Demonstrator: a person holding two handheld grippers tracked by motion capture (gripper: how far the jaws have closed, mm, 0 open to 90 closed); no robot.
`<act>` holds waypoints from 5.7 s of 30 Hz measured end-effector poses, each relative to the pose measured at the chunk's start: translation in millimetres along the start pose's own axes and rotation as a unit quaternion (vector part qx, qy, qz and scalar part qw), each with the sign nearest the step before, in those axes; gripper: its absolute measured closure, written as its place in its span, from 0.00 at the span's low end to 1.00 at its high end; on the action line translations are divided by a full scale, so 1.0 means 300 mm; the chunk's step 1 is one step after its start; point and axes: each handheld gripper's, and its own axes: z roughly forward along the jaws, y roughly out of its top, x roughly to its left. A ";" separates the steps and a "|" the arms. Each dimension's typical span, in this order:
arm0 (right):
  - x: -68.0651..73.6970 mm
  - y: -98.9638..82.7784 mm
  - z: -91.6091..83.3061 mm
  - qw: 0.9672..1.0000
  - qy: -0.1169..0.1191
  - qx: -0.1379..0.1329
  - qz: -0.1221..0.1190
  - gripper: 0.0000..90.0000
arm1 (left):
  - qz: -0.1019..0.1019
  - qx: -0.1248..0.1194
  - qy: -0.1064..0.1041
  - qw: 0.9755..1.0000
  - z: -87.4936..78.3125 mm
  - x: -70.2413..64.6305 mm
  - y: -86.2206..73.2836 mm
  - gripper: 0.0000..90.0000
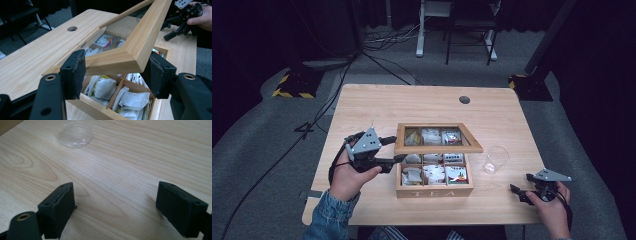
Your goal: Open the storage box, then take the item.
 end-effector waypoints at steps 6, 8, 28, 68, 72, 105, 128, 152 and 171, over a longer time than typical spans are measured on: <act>0.017 -0.008 -0.027 1.000 -0.009 -0.015 0.025 0.27 | 0.000 0.001 0.008 1.000 0.005 0.005 0.011 0.43; 0.022 -0.005 -0.040 0.999 -0.008 -0.026 0.034 0.28 | 0.000 0.003 0.014 1.000 0.009 0.005 0.016 0.43; 0.142 0.120 -0.138 0.999 0.015 -0.026 0.032 0.55 | 0.006 0.014 0.009 1.000 0.008 0.014 0.042 0.43; 0.565 0.494 0.006 0.987 0.132 -0.053 -0.072 0.54 | 0.021 0.007 -0.009 1.000 0.034 0.040 0.060 0.45; 0.602 0.506 0.030 0.985 0.146 -0.050 -0.076 0.56 | 0.026 0.006 -0.004 1.000 0.035 0.037 0.058 0.45; 0.880 0.549 0.220 0.967 0.224 -0.003 -0.119 0.69 | 0.020 0.004 -0.003 1.000 0.035 0.037 0.056 0.45; 0.868 0.560 0.201 0.967 0.220 -0.026 -0.125 1.00 | 0.023 0.004 -0.002 1.000 0.035 0.037 0.057 0.45; 0.719 0.614 0.036 0.974 0.193 -0.090 -0.079 1.00 | 0.023 0.001 -0.003 1.000 0.037 0.042 0.062 0.46; 0.562 0.613 -0.064 0.983 0.135 -0.111 -0.049 1.00 | 0.022 0.002 -0.003 1.000 0.036 0.040 0.061 0.46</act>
